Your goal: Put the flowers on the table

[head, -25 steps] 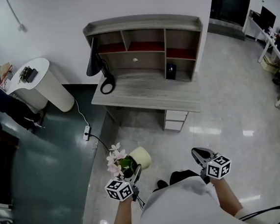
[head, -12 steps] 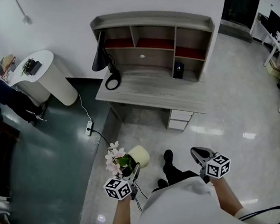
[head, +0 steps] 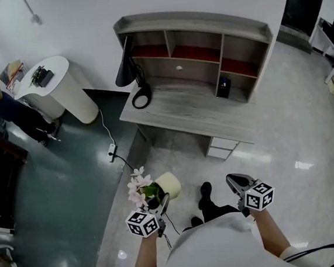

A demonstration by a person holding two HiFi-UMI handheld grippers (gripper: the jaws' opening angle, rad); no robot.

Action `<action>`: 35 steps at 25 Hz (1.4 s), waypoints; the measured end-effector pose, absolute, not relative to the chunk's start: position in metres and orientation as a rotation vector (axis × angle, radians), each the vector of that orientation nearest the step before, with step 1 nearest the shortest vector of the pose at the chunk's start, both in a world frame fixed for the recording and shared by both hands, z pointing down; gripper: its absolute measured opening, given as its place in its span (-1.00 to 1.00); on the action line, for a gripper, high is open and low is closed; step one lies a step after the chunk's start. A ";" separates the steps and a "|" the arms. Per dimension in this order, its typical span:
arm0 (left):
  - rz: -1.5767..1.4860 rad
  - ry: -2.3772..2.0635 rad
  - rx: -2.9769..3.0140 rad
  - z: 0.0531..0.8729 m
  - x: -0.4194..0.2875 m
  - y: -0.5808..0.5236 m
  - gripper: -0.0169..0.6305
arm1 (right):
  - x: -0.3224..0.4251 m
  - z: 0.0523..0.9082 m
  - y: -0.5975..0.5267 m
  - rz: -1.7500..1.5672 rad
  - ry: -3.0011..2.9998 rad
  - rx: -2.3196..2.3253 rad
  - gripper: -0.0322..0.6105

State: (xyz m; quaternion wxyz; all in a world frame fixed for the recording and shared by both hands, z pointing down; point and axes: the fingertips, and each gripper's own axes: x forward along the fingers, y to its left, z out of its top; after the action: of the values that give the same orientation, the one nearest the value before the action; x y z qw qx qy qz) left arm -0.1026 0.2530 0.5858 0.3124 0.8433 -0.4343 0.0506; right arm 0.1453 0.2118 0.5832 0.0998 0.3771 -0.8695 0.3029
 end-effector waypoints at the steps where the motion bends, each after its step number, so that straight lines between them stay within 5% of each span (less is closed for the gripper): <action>1: 0.135 -1.150 2.223 0.586 -0.103 0.247 -0.79 | 0.145 0.585 0.204 0.899 -2.571 1.109 -0.84; 35: 0.298 -1.195 2.185 0.600 -0.066 0.027 -0.79 | 0.147 0.604 -0.037 0.976 -2.584 0.925 -0.84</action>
State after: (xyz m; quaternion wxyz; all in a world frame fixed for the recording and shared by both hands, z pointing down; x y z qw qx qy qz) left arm -0.0660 0.0272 0.6000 0.3114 0.8278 -0.4528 0.1128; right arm 0.1471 -0.0374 0.6040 0.1140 0.3156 -0.8812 0.3330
